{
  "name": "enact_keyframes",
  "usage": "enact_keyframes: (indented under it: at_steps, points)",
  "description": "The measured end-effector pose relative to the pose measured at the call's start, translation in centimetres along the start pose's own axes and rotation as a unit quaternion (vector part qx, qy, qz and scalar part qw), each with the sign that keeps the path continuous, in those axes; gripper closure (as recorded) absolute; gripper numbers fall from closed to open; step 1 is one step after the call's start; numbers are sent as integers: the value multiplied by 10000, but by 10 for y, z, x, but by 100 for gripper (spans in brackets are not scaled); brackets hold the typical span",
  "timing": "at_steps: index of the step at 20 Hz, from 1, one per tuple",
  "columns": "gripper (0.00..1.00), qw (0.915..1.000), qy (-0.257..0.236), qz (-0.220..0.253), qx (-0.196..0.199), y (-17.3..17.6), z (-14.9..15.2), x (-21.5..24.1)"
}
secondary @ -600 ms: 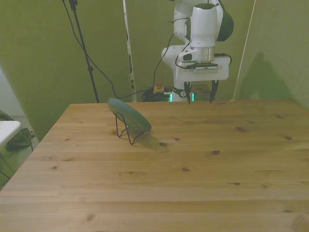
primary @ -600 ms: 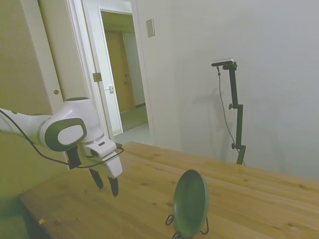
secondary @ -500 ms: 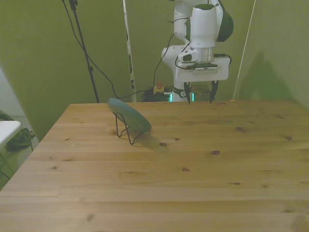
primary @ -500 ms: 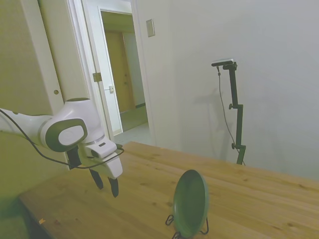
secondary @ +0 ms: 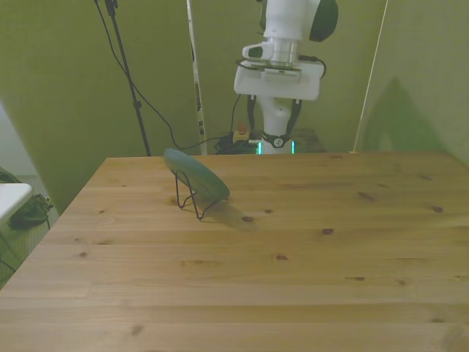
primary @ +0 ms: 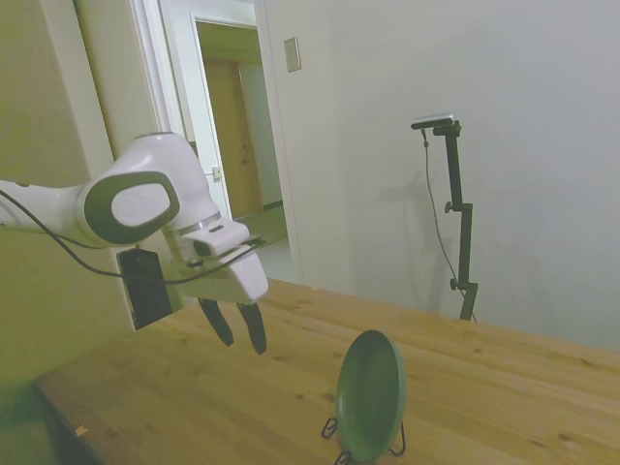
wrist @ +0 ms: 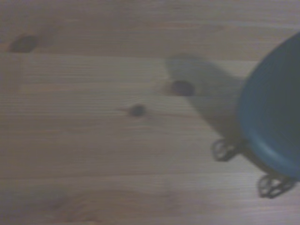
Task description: Unload the plate
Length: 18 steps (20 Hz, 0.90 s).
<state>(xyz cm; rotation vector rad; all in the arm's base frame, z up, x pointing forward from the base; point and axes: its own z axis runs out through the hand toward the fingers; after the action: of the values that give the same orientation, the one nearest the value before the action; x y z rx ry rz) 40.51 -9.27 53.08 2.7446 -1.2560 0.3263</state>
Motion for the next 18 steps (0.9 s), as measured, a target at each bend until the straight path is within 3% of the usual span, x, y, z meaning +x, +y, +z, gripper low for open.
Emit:
enact_keyframes:
  at_steps: [4, 8, 18]
  points:
    - [0, 9996, 224, 25, -171, 48, -25, 44]
    - [0, 9989, 370, -12, -296, 82, -29, 80]
    - [0, 9970, 696, -167, -285, 105, 10, 148]
